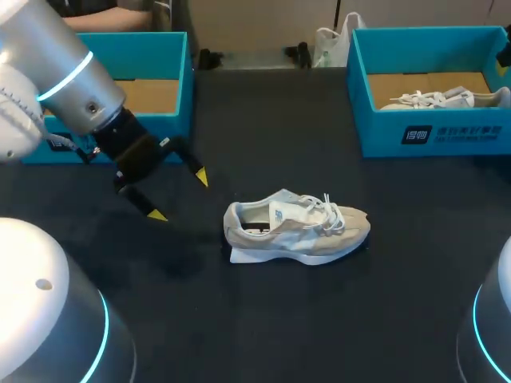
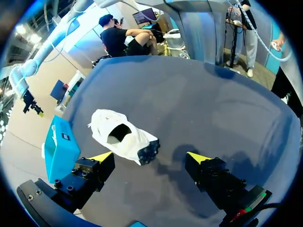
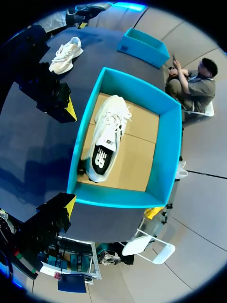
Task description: Take the shoe out of the shoebox, open the shoe tongue, remove and reinsert the insole, then place the shoe into the shoebox
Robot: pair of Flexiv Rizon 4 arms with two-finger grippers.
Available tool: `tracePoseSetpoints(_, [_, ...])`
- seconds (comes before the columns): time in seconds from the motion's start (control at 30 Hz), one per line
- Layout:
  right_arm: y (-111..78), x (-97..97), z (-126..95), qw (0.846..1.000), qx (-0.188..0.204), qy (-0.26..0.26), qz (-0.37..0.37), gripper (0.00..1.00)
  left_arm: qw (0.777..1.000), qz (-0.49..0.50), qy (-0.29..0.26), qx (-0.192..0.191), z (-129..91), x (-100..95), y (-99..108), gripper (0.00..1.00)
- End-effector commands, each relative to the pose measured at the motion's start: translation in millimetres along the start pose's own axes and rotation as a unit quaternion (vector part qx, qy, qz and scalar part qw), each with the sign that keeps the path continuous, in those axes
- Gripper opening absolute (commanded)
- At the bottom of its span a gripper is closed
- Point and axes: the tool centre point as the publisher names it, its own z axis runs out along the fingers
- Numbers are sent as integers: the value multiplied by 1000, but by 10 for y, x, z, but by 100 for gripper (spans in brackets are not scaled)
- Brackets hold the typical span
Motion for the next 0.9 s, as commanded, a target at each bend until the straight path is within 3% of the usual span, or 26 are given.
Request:
tracePoseSetpoints(0.03, [7,-4,3,1000,1,0,0,100,1000,1,-6,-1,4,26,-8,100])
tracePoseSetpoints(0.3, [7,-4,3,1000,1,0,0,100,1000,-9,-5,3,-9,45,16,100])
tracePoseSetpoints(0.63, [7,-4,3,1000,1,0,0,100,990,-114,-35,70,-60,235,167,100])
tracePoseSetpoints(0.9, [7,-4,3,1000,1,0,0,100,956,-235,-114,134,-34,387,359,100])
